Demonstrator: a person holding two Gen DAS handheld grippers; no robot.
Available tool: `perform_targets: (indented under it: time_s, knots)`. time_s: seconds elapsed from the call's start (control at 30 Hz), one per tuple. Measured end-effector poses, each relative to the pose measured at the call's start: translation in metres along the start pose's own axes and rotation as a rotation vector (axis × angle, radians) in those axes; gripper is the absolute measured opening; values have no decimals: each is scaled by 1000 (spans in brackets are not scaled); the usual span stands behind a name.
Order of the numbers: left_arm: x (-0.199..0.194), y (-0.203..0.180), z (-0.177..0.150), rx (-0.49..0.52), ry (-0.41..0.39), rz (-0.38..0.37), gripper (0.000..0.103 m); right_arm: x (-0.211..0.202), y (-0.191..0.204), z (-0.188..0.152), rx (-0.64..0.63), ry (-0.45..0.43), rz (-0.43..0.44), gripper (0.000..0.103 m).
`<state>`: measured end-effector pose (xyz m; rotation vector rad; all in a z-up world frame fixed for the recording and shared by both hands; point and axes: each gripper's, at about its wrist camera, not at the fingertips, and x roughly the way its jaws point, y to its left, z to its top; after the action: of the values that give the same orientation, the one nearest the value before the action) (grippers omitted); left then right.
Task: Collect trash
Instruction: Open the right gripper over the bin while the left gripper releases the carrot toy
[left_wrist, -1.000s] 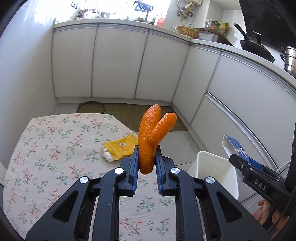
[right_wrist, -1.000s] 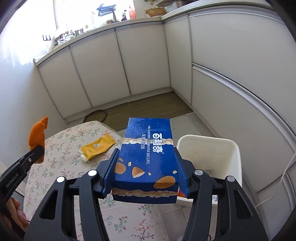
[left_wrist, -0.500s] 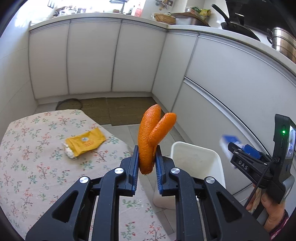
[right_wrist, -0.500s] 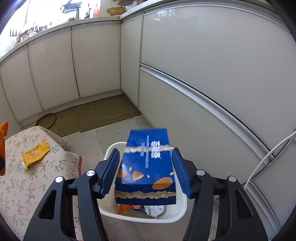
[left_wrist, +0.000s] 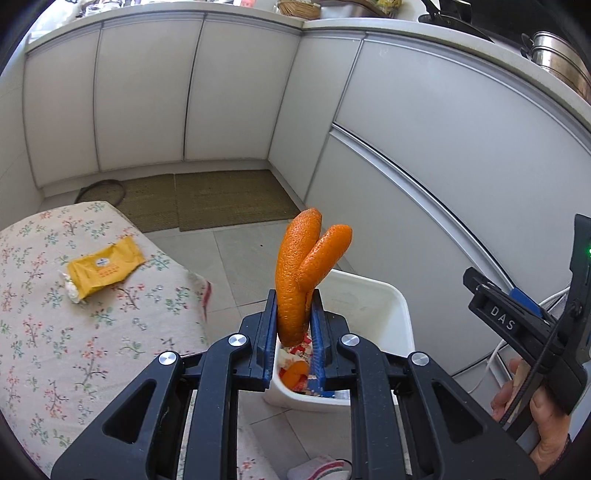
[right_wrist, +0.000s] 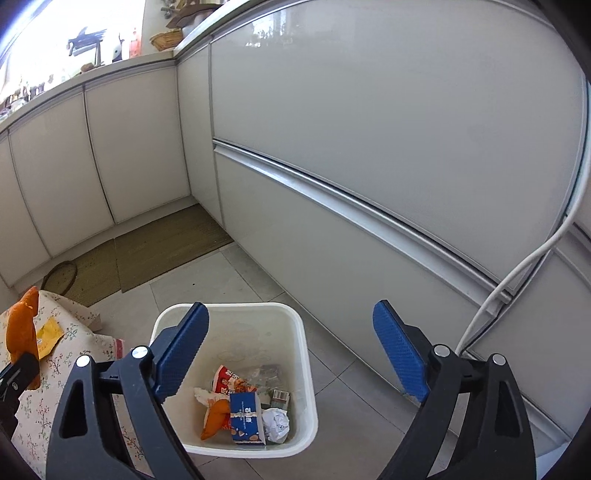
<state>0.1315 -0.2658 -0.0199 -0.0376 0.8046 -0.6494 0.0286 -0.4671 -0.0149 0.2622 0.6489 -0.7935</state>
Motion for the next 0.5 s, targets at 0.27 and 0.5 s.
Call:
perform_targets:
  time_s: [0.27, 0.5]
  knots:
    - [28, -39, 16, 27, 55, -72, 16, 3, -43, 5, 92, 2, -60, 88]
    - [57, -60, 23, 1, 134, -142, 17, 4, -60, 6, 139, 19, -82, 88]
